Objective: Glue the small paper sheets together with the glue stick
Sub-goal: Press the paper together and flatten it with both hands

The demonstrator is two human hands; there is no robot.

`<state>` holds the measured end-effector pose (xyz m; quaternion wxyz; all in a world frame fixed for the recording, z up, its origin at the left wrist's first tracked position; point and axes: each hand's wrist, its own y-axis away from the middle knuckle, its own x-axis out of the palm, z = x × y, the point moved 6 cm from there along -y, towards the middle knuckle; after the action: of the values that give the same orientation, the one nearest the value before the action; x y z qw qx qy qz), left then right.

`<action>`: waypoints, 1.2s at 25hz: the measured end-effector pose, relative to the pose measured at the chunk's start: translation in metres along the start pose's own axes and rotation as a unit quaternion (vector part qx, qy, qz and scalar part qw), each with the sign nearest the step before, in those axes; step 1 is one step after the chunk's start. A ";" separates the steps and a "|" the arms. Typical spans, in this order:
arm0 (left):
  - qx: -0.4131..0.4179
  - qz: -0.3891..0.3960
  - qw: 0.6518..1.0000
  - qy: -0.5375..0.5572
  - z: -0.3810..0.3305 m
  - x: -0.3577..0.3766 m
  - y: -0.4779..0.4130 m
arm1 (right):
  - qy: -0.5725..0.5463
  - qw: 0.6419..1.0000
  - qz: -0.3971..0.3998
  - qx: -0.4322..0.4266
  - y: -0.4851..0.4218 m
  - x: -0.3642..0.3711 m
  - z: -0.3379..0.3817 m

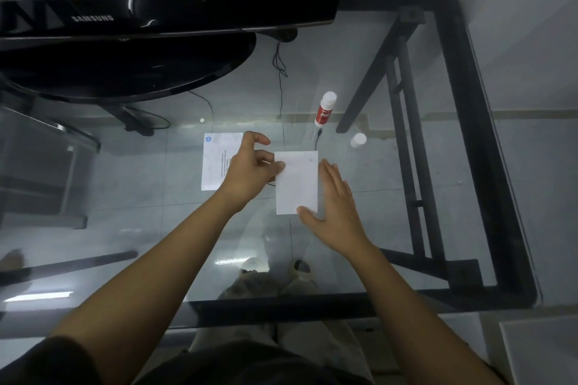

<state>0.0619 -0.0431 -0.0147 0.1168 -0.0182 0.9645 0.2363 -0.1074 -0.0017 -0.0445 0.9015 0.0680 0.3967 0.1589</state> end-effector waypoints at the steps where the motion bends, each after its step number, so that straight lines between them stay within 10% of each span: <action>1: -0.012 0.005 0.999 0.035 0.001 -0.001 0.000 | -0.071 0.997 -0.028 0.028 0.003 -0.003 0.003; 7: -0.016 0.037 0.993 0.111 -0.001 -0.002 -0.002 | -0.285 0.936 -0.164 0.129 0.005 -0.024 0.015; 11: 0.139 -0.056 0.981 -0.124 -0.001 -0.048 0.003 | -0.339 0.915 -0.193 0.105 0.001 -0.038 0.019; 16: 0.260 -0.048 0.862 -0.433 0.024 -0.093 0.011 | -0.253 0.925 -0.283 0.026 0.005 -0.058 0.023; 26: 0.323 0.014 0.851 -0.414 0.012 -0.004 0.020 | -0.123 0.924 -0.328 -0.151 0.015 -0.057 0.031; 30: 0.261 -0.075 0.913 -0.305 -0.001 -0.014 0.022 | -0.066 0.936 -0.304 -0.165 0.015 -0.049 0.033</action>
<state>0.0736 -0.0242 -0.0002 0.4229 0.0130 0.9052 -0.0389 -0.1178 -0.0038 0.0159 0.9296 -0.1951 0.3060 -0.0640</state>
